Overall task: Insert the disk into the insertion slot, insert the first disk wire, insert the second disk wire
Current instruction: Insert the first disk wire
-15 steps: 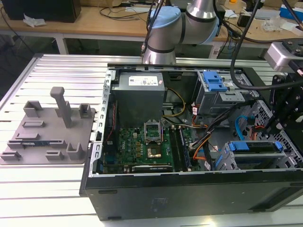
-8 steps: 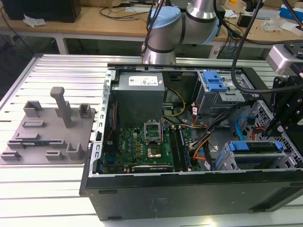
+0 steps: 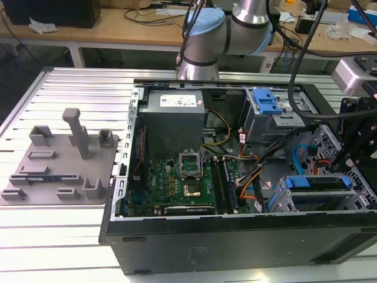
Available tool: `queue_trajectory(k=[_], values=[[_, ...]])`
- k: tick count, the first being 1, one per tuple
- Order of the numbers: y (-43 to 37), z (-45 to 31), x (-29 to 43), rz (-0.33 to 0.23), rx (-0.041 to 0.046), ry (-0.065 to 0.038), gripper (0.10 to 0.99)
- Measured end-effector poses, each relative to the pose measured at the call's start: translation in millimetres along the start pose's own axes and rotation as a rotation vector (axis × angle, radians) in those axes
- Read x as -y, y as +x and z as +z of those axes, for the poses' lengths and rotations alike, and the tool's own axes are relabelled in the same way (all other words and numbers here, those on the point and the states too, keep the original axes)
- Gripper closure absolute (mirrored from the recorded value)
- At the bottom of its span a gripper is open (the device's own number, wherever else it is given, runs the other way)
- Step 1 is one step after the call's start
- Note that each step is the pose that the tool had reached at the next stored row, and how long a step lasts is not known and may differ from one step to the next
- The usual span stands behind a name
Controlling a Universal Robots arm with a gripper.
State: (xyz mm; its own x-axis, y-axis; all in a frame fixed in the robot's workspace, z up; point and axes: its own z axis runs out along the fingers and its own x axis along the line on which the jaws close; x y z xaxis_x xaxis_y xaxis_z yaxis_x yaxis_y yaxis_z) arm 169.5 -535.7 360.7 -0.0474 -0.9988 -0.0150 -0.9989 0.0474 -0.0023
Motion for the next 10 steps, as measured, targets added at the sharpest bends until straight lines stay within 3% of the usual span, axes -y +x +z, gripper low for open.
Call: queue_trajectory(k=[6,10], values=[[-2.8,0.7,-0.2,0.002,-0.0004,0.0,0.918],[-3.1,1.4,-0.2,0.024,-0.0049,0.001,0.918]])
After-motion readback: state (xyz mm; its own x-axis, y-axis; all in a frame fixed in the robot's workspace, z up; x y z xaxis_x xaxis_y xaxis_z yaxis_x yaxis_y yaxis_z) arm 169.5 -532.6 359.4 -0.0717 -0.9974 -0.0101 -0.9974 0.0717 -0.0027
